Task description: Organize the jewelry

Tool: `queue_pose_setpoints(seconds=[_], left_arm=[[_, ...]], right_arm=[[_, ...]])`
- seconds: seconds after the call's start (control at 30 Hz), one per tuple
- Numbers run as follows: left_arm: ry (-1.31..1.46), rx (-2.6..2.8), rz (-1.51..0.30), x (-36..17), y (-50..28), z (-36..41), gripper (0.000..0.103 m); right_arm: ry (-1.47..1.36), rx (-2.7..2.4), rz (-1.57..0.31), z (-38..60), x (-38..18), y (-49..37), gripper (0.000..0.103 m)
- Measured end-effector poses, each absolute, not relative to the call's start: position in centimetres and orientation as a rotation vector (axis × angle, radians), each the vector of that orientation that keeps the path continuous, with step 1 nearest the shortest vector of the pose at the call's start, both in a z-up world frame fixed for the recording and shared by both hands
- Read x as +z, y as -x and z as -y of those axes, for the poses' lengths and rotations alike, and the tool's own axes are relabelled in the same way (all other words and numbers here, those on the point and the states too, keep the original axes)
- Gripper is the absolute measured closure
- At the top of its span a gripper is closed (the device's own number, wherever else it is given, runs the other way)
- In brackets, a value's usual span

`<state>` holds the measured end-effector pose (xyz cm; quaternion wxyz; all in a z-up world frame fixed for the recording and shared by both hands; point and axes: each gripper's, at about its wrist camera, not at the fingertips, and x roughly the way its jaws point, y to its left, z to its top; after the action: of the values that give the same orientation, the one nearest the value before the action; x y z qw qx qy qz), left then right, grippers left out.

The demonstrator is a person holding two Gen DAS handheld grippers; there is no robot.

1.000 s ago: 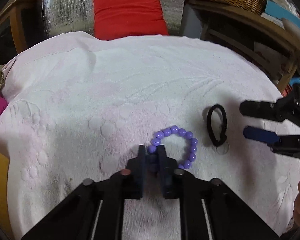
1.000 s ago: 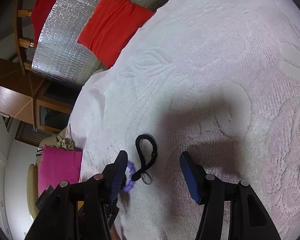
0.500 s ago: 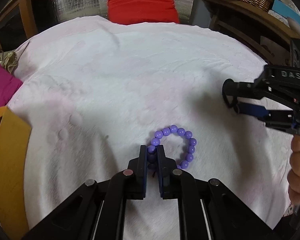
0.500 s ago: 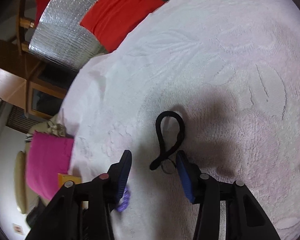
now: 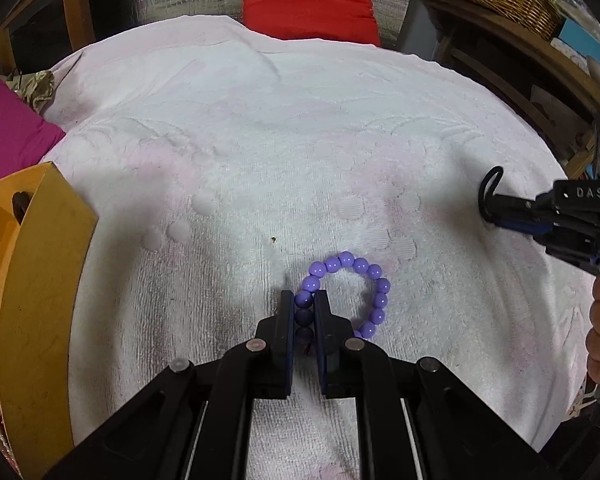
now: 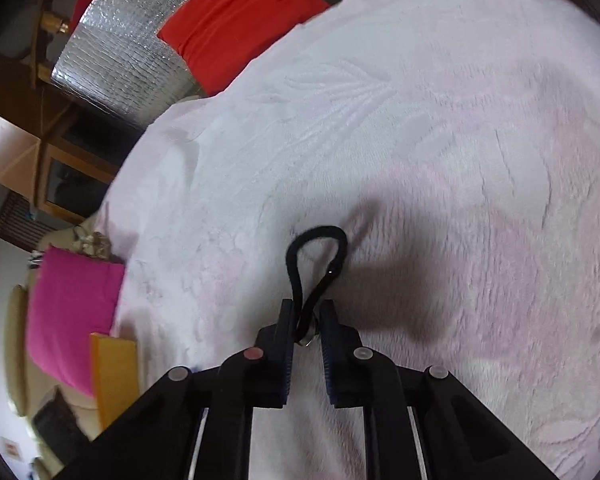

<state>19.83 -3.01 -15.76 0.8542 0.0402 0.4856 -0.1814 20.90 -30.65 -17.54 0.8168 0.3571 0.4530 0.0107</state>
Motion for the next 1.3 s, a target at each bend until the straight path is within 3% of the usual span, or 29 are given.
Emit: queue_pose_setpoints(seconds=[0.53,0.8,0.87,1.07,1.17,1.3], left_arm=[[-0.084,-0.4,-1.006,-15.1,-17.0,0.8,0.093],[-0.083,-0.411,-1.023,-15.2,-17.5,1.0,0.093],[-0.084,-0.416,-1.028,-15.3,-17.7,1.2,0.089],[-0.095,-0.417,-1.029,-15.5,-17.9,1.8,0.068],[-0.091,-0.423,-1.031,-15.5,-17.9,1.9,0.064],[-0.093,-0.432,-1.03,-15.5,-17.9,2.0,0.063]], right_arm=[[-0.796,0.118,-1.002,29.7,-17.4,-19.1,0.089],[-0.785,0.043,-0.988,30.4,-16.9,-19.3,0.082],[-0.777,0.054,-0.993,30.1,-16.8,-19.5,0.075],[-0.745,0.049,-1.004,28.9,-16.9,-20.2,0.075],[-0.67,0.0,-0.999,28.1,-16.6,-20.5,0.066],[-0.585,-0.037,-0.998,27.0,-16.5,-20.9,0.062]])
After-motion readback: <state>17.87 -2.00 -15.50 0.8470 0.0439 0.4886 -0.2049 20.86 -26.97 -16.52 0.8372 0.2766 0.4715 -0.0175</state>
